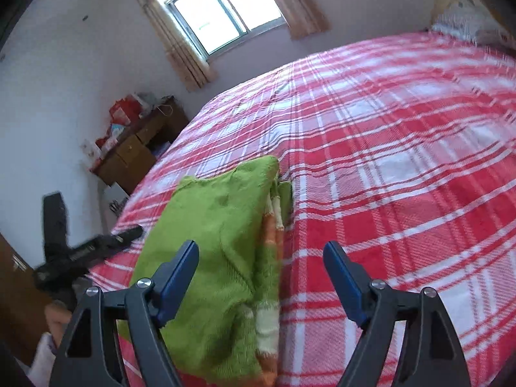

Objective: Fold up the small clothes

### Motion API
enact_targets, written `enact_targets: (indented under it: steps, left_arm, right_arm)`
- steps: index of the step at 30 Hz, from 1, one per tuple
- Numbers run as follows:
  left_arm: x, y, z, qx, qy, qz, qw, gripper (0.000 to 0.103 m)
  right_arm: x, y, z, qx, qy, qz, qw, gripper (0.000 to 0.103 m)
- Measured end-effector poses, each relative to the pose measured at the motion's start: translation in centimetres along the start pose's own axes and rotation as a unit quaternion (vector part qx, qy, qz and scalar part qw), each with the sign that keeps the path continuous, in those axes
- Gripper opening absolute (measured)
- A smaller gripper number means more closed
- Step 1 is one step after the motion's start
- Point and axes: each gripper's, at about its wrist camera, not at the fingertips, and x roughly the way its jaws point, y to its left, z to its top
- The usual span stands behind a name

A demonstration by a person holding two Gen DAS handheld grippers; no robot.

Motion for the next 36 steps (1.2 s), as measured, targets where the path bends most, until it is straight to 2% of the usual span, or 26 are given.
enact_targets:
  steps: [4,6,12,16,18,21,26,28,30,31,32,33,35,36]
  left_arm:
    - [3.2,0.1,-1.5,-0.02,0.04,-0.01,0.999,0.089]
    - [2.7,0.3,-2.0,-0.02,0.021,-0.02,0.9994,0.089]
    - [2.1,-0.5,-2.9,0.016,0.009,-0.007,0.9998,0.09]
    - [1.7,-0.2,-3.2,0.032,0.009,-0.023,0.9992,0.09]
    - [1.8,0.1,-3.0,0.041,0.01,-0.026,0.9988,0.09]
    - [2.4,-0.1,-2.4,0.041,0.018,-0.022,0.9988,0.094]
    - [2.9,-0.7,-2.0,0.043,0.029,-0.009,0.9986,0.097]
    - [2.7,-0.3,-2.4,0.045,0.018,-0.019,0.9986,0.095]
    - [2.5,-0.2,-2.7,0.049,0.008,-0.022,0.9985,0.092]
    - [2.4,-0.3,-2.7,0.05,0.006,-0.022,0.9985,0.091]
    - [2.4,-0.4,-2.8,0.053,0.003,-0.024,0.9983,0.087]
    - [2.2,-0.5,-2.9,0.057,-0.001,-0.031,0.9979,0.078]
    - [2.0,-0.8,-3.0,0.065,-0.005,-0.048,0.9967,0.065]
    - [1.9,-1.0,-3.2,0.072,-0.01,-0.044,0.9964,0.064]
  right_arm:
    - [2.6,-0.2,0.5,0.013,0.018,0.022,1.0,0.08]
    - [3.9,0.0,0.5,0.007,0.03,0.026,0.999,0.08]
    - [7.2,0.3,-0.7,-0.021,0.083,0.019,0.996,0.08]
    - [7.1,-0.2,-0.8,-0.021,0.093,0.037,0.995,0.08]
    - [7.0,0.1,-0.9,-0.04,0.104,0.041,0.993,0.08]
    - [7.1,0.4,-0.6,-0.044,0.111,0.038,0.992,0.08]
    - [8.7,1.2,-0.4,-0.037,0.099,0.034,0.994,0.08]
    - [8.9,1.9,-0.6,-0.052,0.101,0.025,0.993,0.078]
    - [8.6,2.9,-1.1,-0.082,0.108,0.022,0.99,0.06]
    - [8.3,3.2,-1.2,-0.095,0.107,0.024,0.99,0.057]
    - [8.1,3.4,-1.4,-0.103,0.103,0.023,0.989,0.055]
    - [7.9,3.3,-1.6,-0.102,0.099,0.028,0.989,0.055]
    - [8.1,1.7,-1.6,-0.059,0.104,0.06,0.991,0.055]
    - [8.2,0.5,-1.6,-0.028,0.106,0.082,0.991,0.054]
